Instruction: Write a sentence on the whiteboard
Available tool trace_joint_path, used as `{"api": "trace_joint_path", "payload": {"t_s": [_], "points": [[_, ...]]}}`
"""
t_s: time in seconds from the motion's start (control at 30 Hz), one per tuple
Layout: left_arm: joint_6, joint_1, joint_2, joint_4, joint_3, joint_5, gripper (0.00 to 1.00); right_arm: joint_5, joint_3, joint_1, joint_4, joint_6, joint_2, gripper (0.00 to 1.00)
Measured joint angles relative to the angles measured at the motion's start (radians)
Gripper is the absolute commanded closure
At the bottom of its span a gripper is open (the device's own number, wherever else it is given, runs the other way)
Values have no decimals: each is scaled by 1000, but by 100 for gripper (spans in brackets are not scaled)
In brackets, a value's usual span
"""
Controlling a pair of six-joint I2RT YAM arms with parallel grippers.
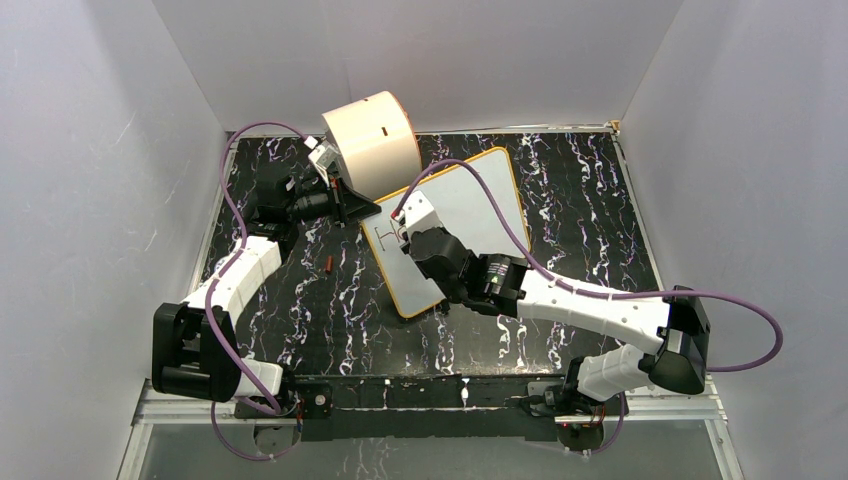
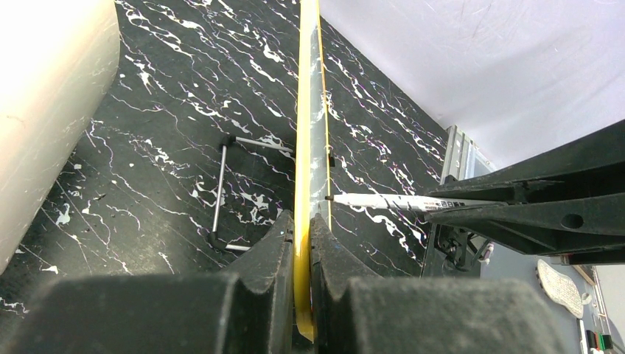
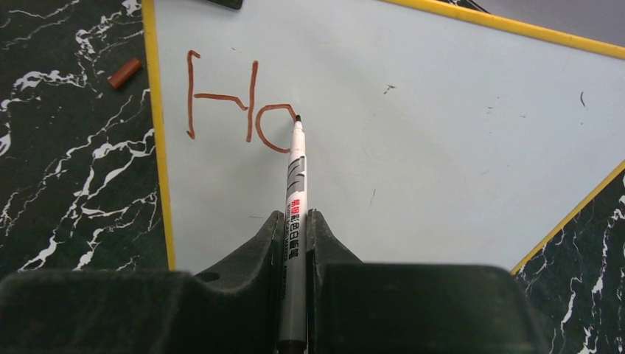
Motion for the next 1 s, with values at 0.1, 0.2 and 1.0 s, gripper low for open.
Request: {"api": "trace_joint_path", "payload": {"t_s": [0.1,0.2,1.0], "points": [[0,0,0,0,0,0,100,6,0,-7,-9,4,0,100],[1,0,0,-1,0,0,100,9,0,-12,-10,8,0,100],[4,0,0,-7,2,-4,100,-4,0,-29,8,-1,14,100]]}}
